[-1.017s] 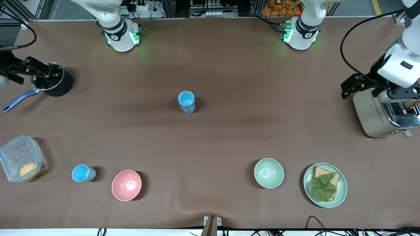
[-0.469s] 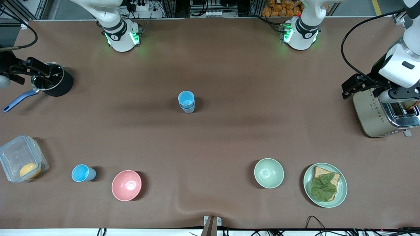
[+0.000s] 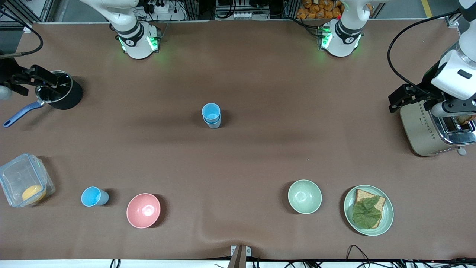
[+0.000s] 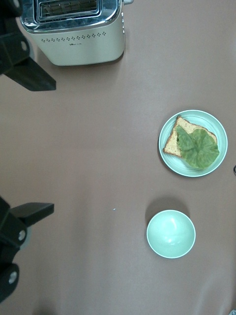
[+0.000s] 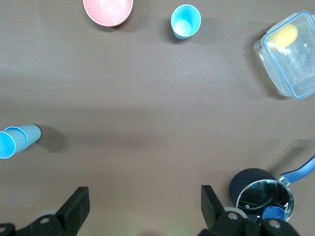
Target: Stack blue cups with both arms
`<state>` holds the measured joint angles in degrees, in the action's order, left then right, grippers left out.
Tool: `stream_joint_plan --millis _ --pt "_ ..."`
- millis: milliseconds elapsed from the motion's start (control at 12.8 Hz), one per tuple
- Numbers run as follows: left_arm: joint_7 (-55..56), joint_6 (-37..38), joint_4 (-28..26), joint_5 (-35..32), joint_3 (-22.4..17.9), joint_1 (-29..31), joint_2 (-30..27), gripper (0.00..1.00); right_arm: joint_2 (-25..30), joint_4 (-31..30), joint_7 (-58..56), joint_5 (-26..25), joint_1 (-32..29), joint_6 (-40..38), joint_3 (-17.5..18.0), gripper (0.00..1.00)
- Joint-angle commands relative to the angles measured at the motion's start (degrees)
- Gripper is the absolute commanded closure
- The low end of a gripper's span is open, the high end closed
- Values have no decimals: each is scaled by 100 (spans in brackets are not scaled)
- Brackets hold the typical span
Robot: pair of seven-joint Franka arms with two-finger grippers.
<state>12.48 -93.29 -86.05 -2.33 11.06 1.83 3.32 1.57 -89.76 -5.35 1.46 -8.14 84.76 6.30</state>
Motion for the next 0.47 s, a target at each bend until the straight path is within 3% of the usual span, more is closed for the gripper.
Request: stream_joint_plan --millis 0,391 --pt "-114 -31 27 -4 19 28 -24 0 37 -42 8 82 -65 -4 56 0" --pt "-106 -5 27 31 45 -51 -24 0 63 -42 8 82 -4 -39 47 0"
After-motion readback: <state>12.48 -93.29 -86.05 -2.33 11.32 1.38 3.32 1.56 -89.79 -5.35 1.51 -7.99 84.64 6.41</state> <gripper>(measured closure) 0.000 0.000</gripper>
